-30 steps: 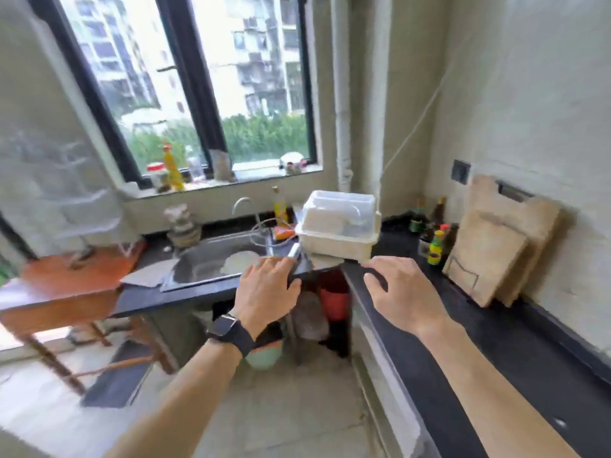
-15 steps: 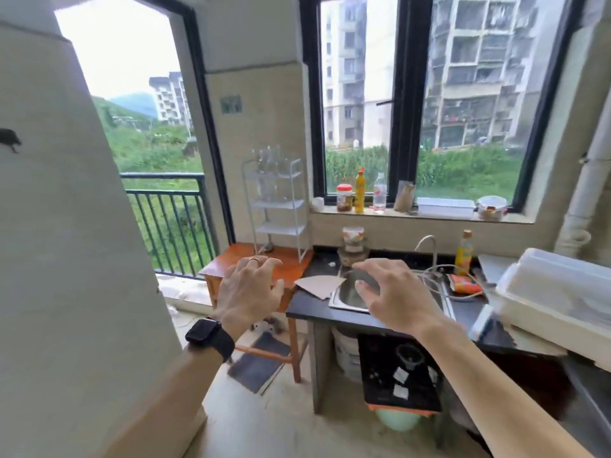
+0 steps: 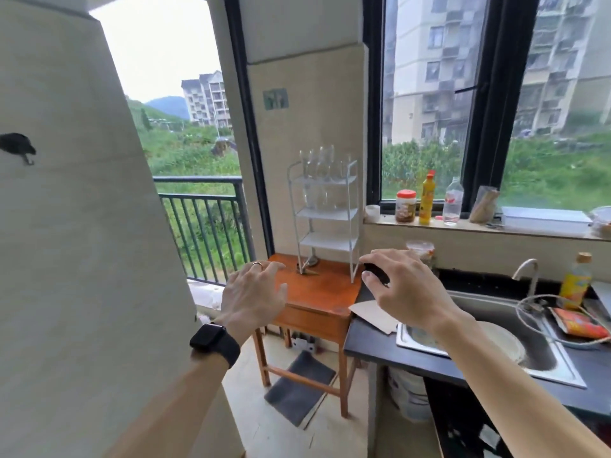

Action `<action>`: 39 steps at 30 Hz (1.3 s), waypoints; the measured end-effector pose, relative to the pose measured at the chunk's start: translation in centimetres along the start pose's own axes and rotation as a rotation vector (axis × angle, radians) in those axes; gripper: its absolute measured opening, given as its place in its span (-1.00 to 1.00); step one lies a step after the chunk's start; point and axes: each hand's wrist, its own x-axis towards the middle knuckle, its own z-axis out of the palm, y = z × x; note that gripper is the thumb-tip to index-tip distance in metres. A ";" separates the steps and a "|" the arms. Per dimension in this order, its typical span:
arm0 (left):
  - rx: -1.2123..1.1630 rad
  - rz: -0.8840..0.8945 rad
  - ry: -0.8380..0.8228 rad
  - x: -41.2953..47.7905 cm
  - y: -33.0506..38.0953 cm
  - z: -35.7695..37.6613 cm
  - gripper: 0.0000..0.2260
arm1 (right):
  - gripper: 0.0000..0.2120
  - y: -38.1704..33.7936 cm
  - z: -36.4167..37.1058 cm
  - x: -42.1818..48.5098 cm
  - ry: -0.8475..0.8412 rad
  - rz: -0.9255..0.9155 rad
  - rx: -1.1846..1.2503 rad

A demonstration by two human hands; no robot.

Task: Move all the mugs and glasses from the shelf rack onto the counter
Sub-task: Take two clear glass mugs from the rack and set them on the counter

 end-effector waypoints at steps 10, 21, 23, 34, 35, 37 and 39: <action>0.007 -0.048 0.009 17.6 -7.0 5.6 -0.60 | -0.62 4.8 9.9 18.9 0.010 -0.033 -0.037; -0.036 0.003 -0.071 36.6 -13.8 15.7 -0.60 | -0.63 11.1 21.1 35.6 -0.011 0.093 -0.036; -0.063 0.034 -0.102 40.6 -14.6 18.1 -0.60 | -0.64 12.3 23.5 38.3 -0.020 0.131 -0.049; -0.902 -0.114 -0.450 59.7 -16.1 29.5 -0.50 | -0.64 16.9 32.6 51.7 0.033 0.471 0.169; -1.012 -0.156 -0.493 60.9 -16.0 30.3 -0.48 | -0.64 17.2 33.3 52.6 0.046 0.501 0.217; -1.134 -0.193 -0.533 63.0 -15.6 31.9 -0.44 | -0.63 17.9 34.5 54.6 0.088 0.555 0.302; -1.175 -0.200 -0.529 64.7 -15.4 33.7 -0.40 | -0.61 18.8 35.9 56.5 0.126 0.622 0.403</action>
